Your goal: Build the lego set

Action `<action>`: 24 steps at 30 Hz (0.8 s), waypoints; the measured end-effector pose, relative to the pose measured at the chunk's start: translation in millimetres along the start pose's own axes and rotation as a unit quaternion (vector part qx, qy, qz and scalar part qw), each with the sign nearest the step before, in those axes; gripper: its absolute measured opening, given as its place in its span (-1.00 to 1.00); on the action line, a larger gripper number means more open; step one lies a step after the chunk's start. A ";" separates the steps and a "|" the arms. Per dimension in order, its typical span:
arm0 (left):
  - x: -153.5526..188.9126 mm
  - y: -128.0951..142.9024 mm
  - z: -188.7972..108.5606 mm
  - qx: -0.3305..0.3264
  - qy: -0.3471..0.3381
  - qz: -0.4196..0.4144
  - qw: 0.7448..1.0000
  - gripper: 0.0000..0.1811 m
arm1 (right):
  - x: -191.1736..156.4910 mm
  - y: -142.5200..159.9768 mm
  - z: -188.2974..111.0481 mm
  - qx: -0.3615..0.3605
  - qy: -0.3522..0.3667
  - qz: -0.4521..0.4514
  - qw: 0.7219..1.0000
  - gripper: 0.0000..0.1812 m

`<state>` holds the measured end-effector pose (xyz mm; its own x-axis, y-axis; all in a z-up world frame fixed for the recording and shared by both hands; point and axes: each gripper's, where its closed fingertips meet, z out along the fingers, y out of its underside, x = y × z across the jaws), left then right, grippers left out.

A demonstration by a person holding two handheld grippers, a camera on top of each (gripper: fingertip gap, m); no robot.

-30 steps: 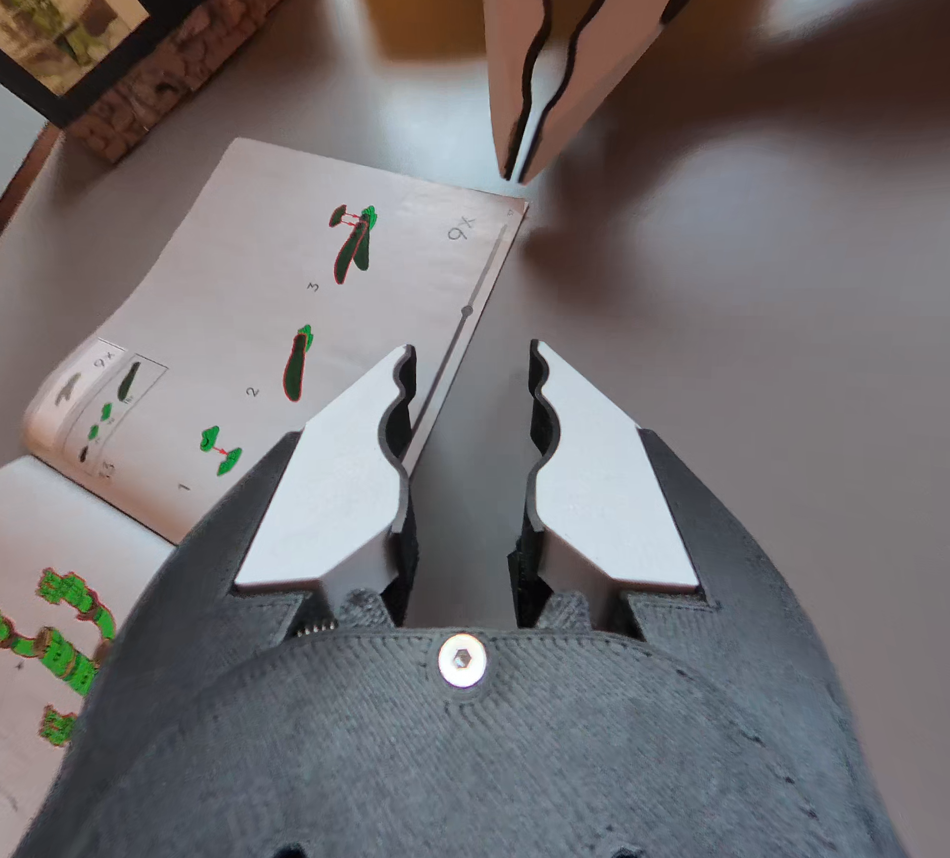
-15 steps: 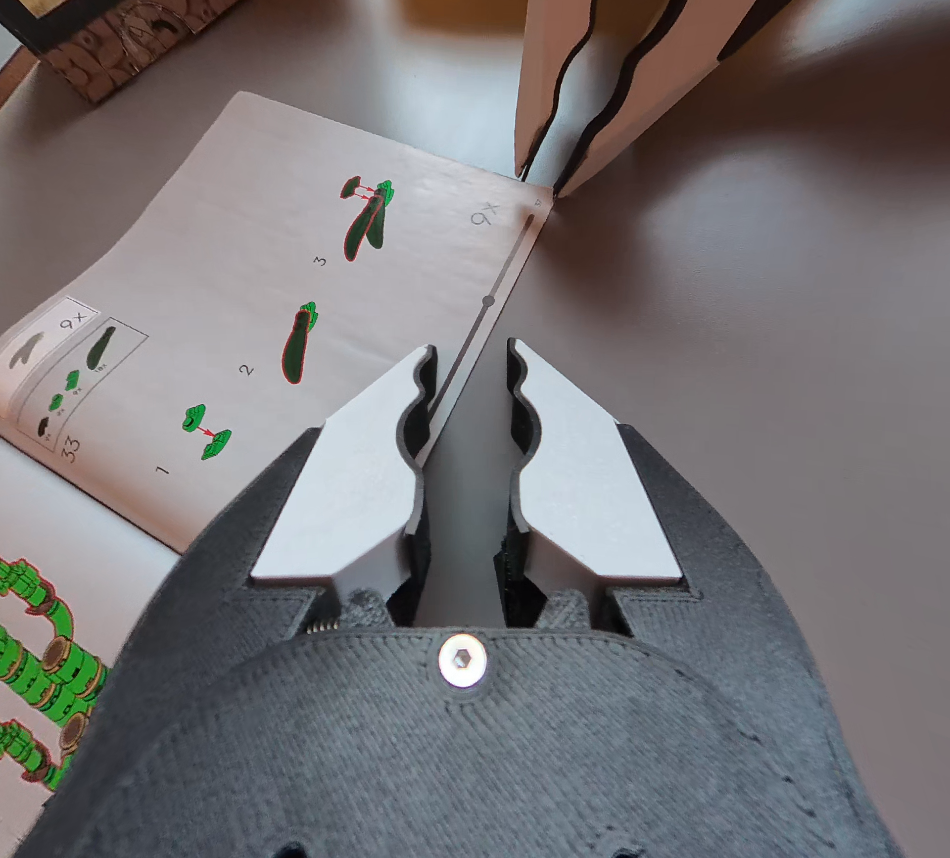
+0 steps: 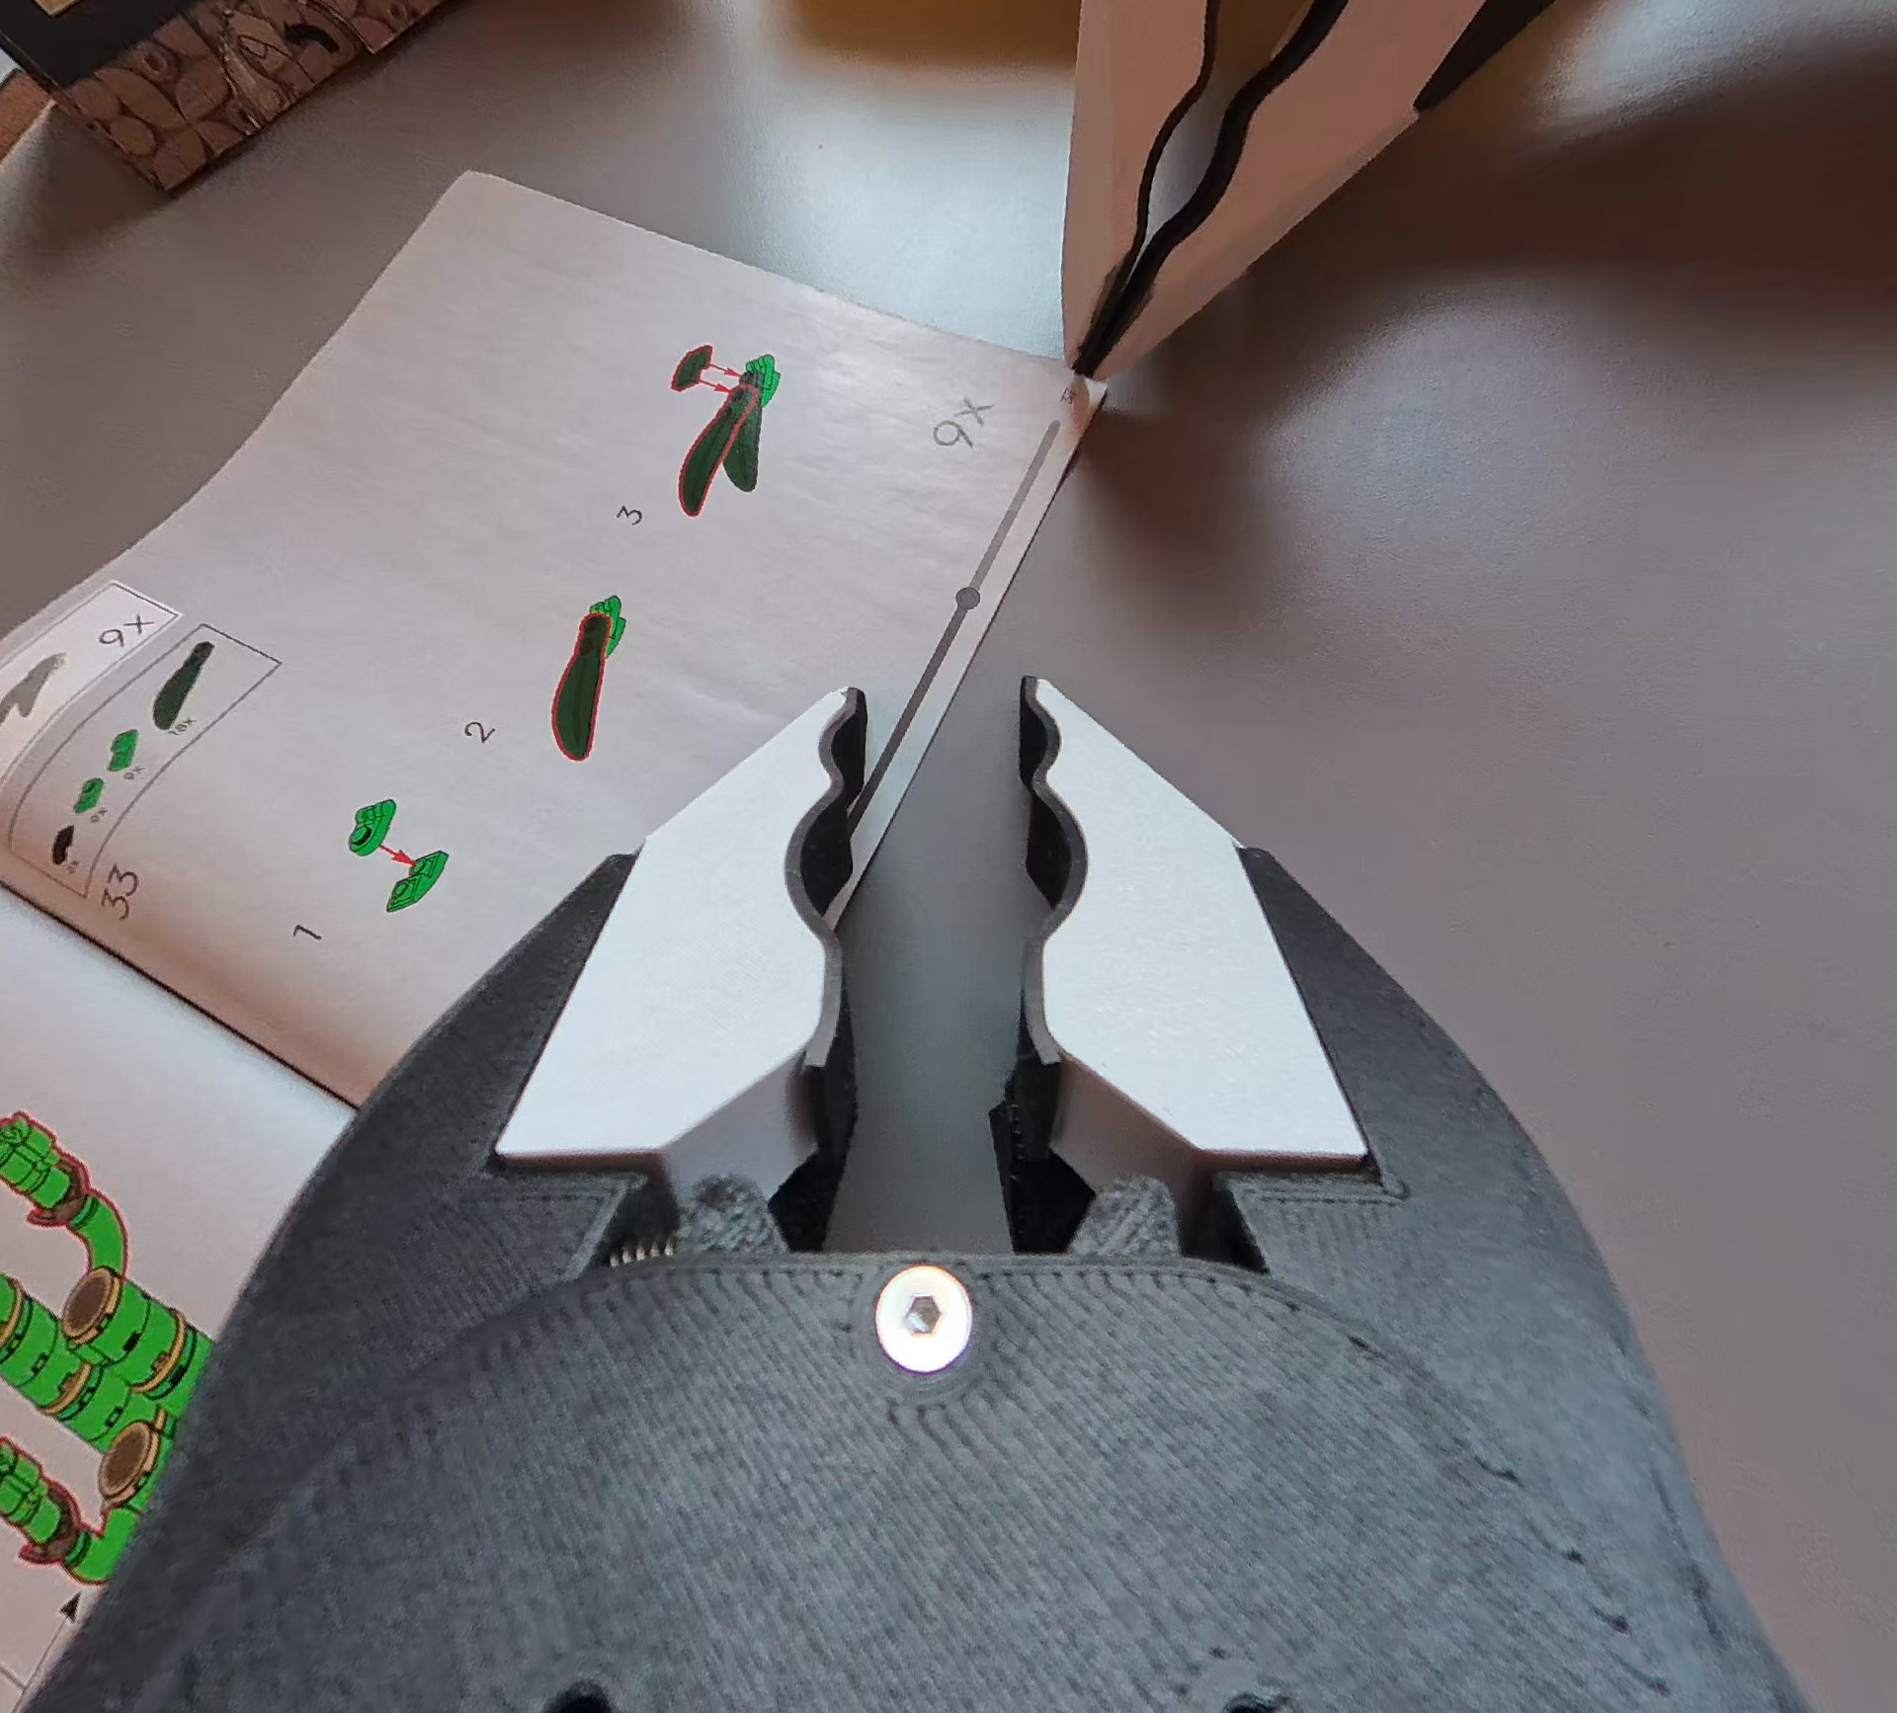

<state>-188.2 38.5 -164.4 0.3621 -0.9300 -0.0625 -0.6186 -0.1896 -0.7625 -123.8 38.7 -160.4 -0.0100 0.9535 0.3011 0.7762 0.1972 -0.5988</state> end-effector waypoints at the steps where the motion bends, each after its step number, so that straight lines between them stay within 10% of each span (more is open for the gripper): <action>1: 0.6 -0.5 0.3 0.000 -0.001 0.000 1.000 -0.67 | 0.8 -1.0 -0.9 0.003 0.001 0.001 1.000 -1.00; 18: 6.5 -53.0 40.9 0.013 -0.124 0.086 0.988 -0.95 | 23.5 -21.0 -16.6 0.057 0.059 0.012 0.997 -1.00; 24: -56.1 -65.0 -16.9 0.072 -0.258 0.015 0.963 -1.00 | 63.7 -44.5 -37.7 0.154 0.201 0.011 0.967 -0.62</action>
<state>-180.1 97.7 -100.4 0.6670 -0.6464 -0.3704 -0.5445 -0.0836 -0.8346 -135.1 82.1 -86.6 0.2982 0.8045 0.5137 0.5480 0.2964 -0.7822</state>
